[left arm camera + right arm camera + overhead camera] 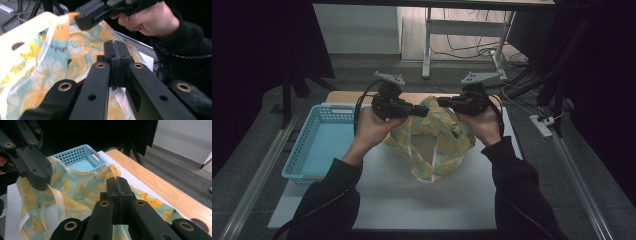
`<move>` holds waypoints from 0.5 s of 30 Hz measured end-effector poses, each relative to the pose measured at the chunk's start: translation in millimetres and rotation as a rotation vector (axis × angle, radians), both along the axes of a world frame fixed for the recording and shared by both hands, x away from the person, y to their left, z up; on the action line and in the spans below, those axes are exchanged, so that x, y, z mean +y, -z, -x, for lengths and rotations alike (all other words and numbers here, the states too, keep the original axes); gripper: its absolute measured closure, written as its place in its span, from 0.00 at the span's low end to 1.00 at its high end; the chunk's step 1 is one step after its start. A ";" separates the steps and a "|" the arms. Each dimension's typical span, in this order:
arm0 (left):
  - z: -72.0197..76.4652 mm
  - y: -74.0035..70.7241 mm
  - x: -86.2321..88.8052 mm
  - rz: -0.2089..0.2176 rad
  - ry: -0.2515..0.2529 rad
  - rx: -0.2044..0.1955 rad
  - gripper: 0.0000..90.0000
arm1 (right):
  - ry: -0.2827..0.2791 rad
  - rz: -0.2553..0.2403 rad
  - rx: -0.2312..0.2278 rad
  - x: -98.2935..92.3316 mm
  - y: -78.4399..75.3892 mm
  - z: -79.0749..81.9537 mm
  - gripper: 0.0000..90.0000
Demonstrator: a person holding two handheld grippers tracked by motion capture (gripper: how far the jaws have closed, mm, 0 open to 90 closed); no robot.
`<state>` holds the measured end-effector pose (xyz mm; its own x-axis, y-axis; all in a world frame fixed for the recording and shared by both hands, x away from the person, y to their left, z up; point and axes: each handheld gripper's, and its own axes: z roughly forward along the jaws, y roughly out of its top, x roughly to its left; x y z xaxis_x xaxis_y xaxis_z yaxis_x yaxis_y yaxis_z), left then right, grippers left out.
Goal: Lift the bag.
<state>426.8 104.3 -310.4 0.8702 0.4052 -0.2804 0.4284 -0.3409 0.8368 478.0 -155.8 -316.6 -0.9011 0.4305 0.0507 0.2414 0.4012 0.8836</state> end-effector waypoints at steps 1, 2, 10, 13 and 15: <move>-0.2 -3.3 -0.3 0.001 -0.001 -0.006 1.00 | -0.001 -0.002 -0.003 0.5 -2.7 0.5 1.00; -0.5 -6.6 -0.6 0.005 -0.003 -0.011 1.00 | -0.002 -0.001 -0.006 0.8 -5.5 1.1 1.00; -2.7 -36.3 0.8 0.025 -0.027 -0.054 1.00 | -0.009 -0.022 -0.028 0.3 -26.7 3.8 1.00; -2.5 -45.3 1.5 0.032 -0.034 -0.068 1.00 | -0.010 -0.028 -0.038 -0.7 -34.6 5.4 1.00; -2.3 -50.7 2.6 0.040 -0.038 -0.077 1.00 | -0.011 -0.032 -0.046 -1.4 -39.5 6.7 1.00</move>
